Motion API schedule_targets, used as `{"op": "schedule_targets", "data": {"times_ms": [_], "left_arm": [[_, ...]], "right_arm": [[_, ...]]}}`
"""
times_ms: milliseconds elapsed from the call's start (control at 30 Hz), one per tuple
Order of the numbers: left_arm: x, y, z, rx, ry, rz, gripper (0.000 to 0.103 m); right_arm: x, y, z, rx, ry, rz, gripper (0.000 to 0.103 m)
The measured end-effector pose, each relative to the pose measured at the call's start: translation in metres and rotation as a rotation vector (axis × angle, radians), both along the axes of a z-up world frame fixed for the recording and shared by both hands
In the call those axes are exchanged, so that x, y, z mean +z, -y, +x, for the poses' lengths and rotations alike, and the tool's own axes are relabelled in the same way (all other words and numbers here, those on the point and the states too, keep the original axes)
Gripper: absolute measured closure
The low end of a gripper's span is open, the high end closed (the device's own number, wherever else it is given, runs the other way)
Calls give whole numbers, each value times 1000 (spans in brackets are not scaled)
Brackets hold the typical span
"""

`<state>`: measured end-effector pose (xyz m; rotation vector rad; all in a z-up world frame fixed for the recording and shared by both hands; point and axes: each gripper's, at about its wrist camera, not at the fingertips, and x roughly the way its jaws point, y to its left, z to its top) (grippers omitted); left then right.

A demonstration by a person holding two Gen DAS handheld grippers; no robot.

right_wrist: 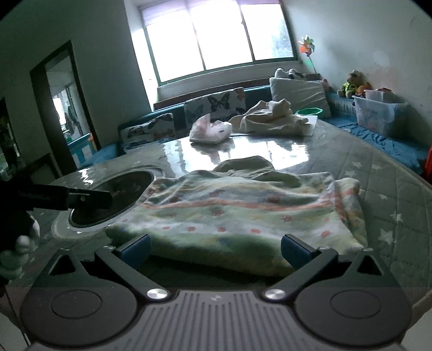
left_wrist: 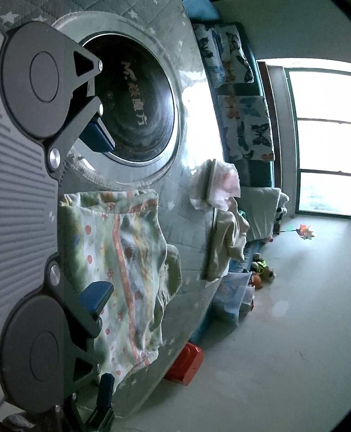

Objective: Fold clothes

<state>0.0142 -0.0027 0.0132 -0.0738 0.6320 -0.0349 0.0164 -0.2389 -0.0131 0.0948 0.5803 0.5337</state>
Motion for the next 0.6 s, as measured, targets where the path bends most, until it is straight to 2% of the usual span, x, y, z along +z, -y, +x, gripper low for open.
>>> {"op": "schedule_targets", "data": {"times_ms": [167, 600], "left_arm": [[0, -4, -12, -22, -4, -28, 0], [-3, -1, -43, -42, -22, -28, 0]], "right_arm": [[2, -3, -10, 5, 16, 4, 0], [7, -9, -30, 82, 16, -17, 0]]}}
